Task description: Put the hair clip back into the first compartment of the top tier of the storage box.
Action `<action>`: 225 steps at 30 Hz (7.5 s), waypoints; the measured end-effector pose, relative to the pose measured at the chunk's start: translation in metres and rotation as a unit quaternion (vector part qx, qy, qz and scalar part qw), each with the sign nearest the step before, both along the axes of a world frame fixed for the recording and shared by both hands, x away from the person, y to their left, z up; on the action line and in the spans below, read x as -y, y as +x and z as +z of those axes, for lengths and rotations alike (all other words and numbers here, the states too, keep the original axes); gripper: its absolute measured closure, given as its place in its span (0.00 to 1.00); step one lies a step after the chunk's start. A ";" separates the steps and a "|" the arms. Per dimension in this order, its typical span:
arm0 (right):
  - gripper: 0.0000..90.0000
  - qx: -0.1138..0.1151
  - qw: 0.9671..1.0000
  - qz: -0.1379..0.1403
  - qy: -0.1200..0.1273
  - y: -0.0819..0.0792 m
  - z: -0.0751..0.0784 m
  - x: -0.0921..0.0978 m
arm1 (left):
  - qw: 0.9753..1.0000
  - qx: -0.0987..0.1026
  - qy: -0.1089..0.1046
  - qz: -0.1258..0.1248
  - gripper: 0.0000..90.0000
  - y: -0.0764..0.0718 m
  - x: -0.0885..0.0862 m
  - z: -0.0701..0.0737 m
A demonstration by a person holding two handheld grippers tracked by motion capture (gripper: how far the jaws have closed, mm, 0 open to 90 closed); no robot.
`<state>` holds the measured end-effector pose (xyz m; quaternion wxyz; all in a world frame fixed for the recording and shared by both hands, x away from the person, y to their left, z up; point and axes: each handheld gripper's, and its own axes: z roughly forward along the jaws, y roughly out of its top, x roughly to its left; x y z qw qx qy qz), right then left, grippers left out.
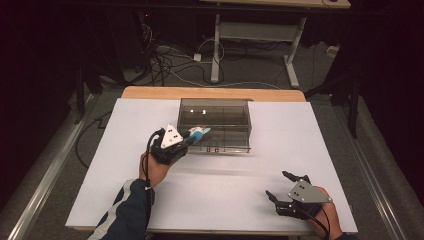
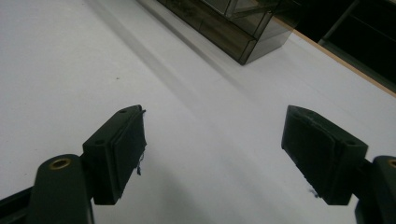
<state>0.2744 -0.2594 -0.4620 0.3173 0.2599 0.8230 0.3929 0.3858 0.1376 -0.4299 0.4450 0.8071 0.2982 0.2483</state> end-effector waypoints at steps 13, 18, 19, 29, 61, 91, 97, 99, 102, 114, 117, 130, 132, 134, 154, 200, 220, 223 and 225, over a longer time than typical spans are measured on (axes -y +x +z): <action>0.25 0.001 1.000 -0.002 0.003 0.000 0.001 0.001 | 1.000 0.005 -0.005 -0.012 0.77 -0.007 -0.005 0.006; 0.25 0.001 1.000 -0.001 0.002 0.000 0.001 0.000 | 1.000 0.020 -0.008 -0.012 0.77 -0.009 -0.008 0.010; 0.25 0.001 1.000 0.000 0.002 0.000 0.001 0.000 | 1.000 0.023 -0.007 -0.011 0.75 -0.009 -0.009 0.011; 0.25 0.002 1.000 -0.001 0.004 0.000 0.001 0.000 | 0.999 0.041 -0.011 -0.011 0.72 -0.011 -0.011 0.015; 0.25 0.002 1.000 -0.001 0.005 -0.001 0.001 0.001 | 0.998 0.063 -0.004 -0.013 0.17 -0.021 -0.003 0.016; 0.24 0.006 1.000 -0.004 0.009 -0.002 0.003 -0.001 | 0.992 0.102 0.066 -0.043 0.18 -0.046 0.009 0.018; 0.24 0.006 1.000 -0.003 0.007 -0.002 0.002 -0.003 | 0.990 0.109 0.072 -0.045 0.18 -0.054 0.001 0.016; 0.24 0.005 1.000 -0.004 0.007 -0.002 0.002 -0.003 | 0.991 0.107 0.070 -0.046 0.18 -0.055 -0.002 0.017; 0.24 0.005 1.000 -0.004 0.008 -0.002 0.002 -0.004 | 0.991 0.109 0.064 -0.047 0.18 -0.058 -0.005 0.018; 0.24 0.007 1.000 -0.003 0.006 -0.003 0.001 -0.006 | 0.989 0.117 0.071 -0.057 0.18 -0.071 -0.013 0.018; 0.24 0.009 1.000 0.000 0.003 -0.003 0.001 -0.006 | 0.989 0.118 0.073 -0.056 0.18 -0.073 -0.015 0.018; 0.24 0.010 1.000 0.000 0.000 -0.005 0.002 -0.009 | 0.989 0.116 0.074 -0.058 0.17 -0.082 -0.028 0.013; 0.24 0.010 1.000 0.000 -0.002 -0.004 0.002 -0.009 | 0.989 0.116 0.074 -0.056 0.17 -0.083 -0.031 0.012; 0.24 0.009 1.000 -0.001 -0.001 -0.004 0.001 -0.009 | 0.989 0.114 0.072 -0.054 0.17 -0.084 -0.034 0.011; 0.24 0.007 1.000 -0.007 0.000 -0.005 0.000 -0.010 | 0.992 0.085 0.079 -0.040 0.17 -0.089 -0.057 -0.013; 0.23 0.009 1.000 -0.009 -0.003 -0.005 0.001 -0.011 | 0.999 0.021 0.041 -0.002 0.17 -0.104 -0.089 -0.058; 0.23 0.005 1.000 -0.012 -0.003 -0.006 -0.001 -0.005 | 0.999 0.018 0.044 -0.001 0.17 -0.095 -0.087 -0.057; 0.23 0.006 1.000 -0.015 -0.003 -0.008 -0.001 -0.004 | 0.999 0.017 0.039 -0.004 0.17 -0.093 -0.087 -0.057; 0.23 0.005 1.000 -0.019 -0.004 -0.009 -0.001 -0.003 | 0.999 0.016 0.036 -0.006 0.17 -0.091 -0.086 -0.057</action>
